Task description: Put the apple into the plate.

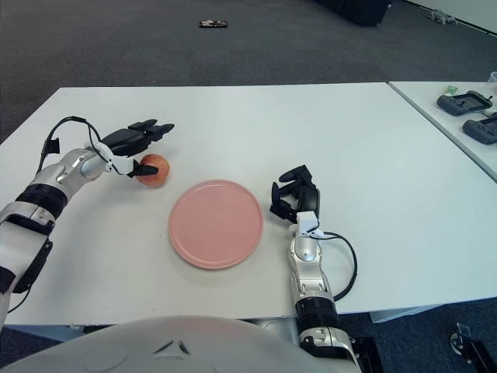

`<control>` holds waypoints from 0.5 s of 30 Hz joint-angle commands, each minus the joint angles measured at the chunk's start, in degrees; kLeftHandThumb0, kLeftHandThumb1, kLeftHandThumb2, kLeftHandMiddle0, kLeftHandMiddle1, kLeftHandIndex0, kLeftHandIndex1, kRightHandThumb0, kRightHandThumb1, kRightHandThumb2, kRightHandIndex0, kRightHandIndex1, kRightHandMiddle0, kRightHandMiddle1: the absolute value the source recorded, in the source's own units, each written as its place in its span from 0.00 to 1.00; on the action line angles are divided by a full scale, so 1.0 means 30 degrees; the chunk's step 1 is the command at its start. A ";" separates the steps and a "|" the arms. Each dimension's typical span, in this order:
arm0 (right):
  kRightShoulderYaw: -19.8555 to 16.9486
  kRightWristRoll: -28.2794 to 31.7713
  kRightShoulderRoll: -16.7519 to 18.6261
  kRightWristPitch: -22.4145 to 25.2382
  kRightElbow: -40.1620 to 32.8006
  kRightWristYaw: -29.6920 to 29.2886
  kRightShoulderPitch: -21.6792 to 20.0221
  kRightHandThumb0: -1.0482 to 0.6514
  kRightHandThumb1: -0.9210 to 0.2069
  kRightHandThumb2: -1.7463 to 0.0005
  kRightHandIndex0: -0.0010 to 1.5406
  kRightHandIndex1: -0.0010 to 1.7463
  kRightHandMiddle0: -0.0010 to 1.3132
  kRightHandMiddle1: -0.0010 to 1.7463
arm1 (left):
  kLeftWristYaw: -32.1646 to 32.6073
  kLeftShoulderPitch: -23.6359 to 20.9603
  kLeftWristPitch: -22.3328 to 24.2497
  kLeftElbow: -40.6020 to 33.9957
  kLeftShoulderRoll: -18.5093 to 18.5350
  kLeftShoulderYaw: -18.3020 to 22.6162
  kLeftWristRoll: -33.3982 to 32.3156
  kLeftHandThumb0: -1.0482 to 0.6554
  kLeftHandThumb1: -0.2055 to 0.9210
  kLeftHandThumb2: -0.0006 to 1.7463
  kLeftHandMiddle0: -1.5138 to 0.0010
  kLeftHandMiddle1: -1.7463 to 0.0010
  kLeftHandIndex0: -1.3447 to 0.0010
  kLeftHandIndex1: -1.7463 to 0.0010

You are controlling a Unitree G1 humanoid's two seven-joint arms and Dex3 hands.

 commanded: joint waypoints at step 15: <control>-0.0092 -0.0177 -0.0058 0.0148 -0.0257 -0.0246 0.0625 0.37 0.37 0.37 0.42 0.85 0.35 1.00 | -1.0449 -0.2525 0.3186 0.3368 -0.0421 -0.0445 -0.2299 0.04 0.67 0.45 1.00 1.00 1.00 1.00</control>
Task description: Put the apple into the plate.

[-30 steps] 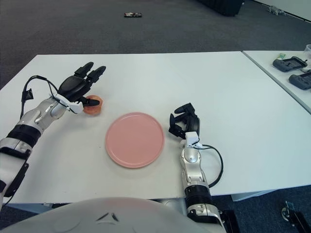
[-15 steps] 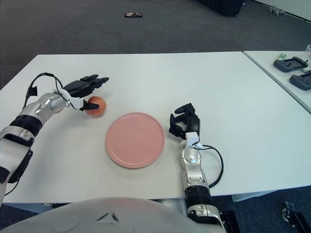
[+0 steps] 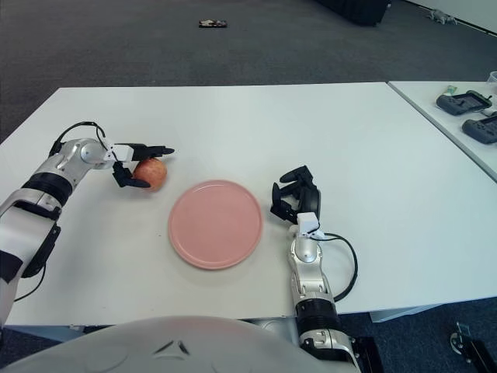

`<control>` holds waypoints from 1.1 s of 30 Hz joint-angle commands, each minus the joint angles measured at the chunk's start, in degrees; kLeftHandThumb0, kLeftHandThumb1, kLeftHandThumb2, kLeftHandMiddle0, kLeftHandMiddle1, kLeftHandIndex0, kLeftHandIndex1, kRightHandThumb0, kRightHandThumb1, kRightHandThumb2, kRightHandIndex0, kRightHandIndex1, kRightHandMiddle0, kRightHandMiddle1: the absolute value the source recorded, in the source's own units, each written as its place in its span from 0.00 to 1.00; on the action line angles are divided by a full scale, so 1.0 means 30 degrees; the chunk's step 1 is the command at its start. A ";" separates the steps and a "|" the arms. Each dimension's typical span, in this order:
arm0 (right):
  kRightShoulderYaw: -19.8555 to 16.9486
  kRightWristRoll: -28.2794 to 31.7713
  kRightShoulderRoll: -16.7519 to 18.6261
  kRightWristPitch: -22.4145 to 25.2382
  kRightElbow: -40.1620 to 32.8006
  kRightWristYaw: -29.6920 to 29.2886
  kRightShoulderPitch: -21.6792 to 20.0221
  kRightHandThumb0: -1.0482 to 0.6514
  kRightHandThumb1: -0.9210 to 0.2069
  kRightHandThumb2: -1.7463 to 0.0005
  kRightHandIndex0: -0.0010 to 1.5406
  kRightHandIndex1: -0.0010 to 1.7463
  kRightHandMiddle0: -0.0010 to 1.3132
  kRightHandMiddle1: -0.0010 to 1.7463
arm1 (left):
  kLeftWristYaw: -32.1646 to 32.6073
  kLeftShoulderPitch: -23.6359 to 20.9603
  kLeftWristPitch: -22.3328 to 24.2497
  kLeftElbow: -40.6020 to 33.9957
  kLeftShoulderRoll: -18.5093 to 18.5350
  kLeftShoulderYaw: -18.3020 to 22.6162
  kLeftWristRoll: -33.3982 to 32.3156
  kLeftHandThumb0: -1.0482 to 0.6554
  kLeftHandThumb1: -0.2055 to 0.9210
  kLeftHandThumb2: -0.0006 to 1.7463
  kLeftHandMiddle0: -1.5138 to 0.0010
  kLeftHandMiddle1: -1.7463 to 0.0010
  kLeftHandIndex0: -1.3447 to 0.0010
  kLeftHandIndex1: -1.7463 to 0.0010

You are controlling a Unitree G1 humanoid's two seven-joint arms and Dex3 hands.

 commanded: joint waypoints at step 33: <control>-0.0023 -0.0442 0.0282 0.0890 -0.1333 -0.0820 0.1011 0.37 0.35 0.39 0.43 0.85 0.34 1.00 | 0.3323 0.0736 0.0192 0.1776 -0.0471 -0.0329 0.0004 0.12 0.66 0.51 1.00 0.87 1.00 0.74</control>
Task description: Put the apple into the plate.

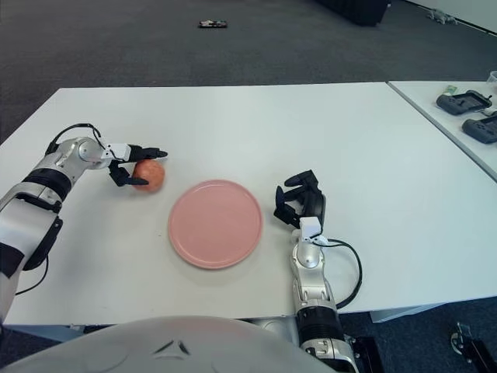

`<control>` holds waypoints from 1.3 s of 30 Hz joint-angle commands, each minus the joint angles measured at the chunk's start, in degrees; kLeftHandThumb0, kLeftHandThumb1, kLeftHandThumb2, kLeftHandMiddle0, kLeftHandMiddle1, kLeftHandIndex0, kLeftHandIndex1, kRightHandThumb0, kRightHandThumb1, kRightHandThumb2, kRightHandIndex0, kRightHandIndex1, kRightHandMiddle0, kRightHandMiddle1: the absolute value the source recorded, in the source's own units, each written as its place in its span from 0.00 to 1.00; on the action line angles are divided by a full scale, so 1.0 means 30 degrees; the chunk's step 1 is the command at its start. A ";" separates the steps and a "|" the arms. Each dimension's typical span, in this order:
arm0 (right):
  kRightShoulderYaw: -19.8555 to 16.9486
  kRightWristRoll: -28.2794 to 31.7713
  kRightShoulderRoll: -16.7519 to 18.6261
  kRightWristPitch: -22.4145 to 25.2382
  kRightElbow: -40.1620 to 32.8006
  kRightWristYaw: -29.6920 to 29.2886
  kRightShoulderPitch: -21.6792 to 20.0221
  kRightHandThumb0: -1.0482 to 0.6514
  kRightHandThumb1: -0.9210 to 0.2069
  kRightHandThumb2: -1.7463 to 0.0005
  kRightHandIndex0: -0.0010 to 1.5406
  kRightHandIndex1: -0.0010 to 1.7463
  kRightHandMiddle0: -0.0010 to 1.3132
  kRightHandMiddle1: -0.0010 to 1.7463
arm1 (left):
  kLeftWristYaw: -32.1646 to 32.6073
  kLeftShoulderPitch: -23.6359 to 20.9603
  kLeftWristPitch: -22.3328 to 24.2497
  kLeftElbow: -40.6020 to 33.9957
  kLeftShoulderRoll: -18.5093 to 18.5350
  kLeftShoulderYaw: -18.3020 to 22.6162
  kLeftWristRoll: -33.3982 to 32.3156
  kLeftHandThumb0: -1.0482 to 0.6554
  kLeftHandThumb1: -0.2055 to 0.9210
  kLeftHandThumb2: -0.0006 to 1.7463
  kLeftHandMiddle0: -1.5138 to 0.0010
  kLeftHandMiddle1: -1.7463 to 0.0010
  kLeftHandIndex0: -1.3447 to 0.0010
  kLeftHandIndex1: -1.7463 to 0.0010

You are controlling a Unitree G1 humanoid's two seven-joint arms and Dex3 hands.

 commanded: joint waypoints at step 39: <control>0.0221 -0.0080 0.0154 -0.0626 -0.0556 -0.0134 0.0460 0.38 0.33 0.40 0.43 0.79 0.33 1.00 | 1.3938 0.3232 0.0494 -0.4023 -0.0748 -0.6373 0.8222 0.05 0.75 0.44 1.00 0.84 1.00 0.82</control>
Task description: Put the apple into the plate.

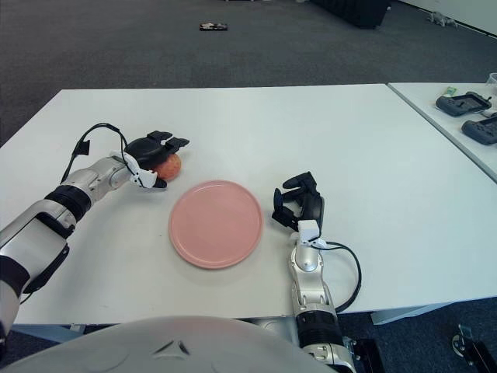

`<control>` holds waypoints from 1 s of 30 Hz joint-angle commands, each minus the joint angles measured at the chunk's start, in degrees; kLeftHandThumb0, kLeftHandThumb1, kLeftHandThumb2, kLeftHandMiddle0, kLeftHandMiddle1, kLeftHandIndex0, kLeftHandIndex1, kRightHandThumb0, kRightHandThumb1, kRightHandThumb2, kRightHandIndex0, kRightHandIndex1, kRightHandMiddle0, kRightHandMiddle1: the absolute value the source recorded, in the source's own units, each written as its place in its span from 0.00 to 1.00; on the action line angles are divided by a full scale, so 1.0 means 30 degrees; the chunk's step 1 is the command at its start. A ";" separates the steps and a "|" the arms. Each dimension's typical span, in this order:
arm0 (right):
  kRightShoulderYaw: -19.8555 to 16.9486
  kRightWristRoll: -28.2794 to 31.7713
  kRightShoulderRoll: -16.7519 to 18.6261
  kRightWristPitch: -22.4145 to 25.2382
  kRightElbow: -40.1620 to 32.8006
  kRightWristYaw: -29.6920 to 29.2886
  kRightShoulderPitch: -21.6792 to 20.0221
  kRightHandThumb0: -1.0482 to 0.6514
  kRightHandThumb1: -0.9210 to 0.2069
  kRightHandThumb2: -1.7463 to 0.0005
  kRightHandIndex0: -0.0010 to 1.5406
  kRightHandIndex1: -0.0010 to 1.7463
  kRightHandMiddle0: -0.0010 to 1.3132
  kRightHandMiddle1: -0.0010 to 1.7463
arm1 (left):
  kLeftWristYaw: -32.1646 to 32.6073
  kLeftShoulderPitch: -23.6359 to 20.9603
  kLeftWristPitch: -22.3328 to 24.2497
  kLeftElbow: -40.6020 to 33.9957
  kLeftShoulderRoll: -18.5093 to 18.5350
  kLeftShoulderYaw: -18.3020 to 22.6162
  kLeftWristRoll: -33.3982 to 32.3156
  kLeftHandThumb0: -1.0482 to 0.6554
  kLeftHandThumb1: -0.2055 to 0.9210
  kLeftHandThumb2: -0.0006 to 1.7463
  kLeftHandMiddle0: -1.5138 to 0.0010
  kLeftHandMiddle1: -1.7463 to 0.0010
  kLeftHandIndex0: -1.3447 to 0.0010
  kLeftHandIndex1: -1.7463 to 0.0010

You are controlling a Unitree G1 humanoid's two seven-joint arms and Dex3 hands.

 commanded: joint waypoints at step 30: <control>-0.0128 -0.0180 0.0147 0.0167 -0.0344 -0.0320 0.0125 0.38 0.33 0.41 0.43 0.78 0.32 1.00 | -0.1123 0.0702 -0.1274 0.0477 0.0164 -0.2428 0.1263 0.03 0.83 0.34 1.00 0.52 1.00 0.62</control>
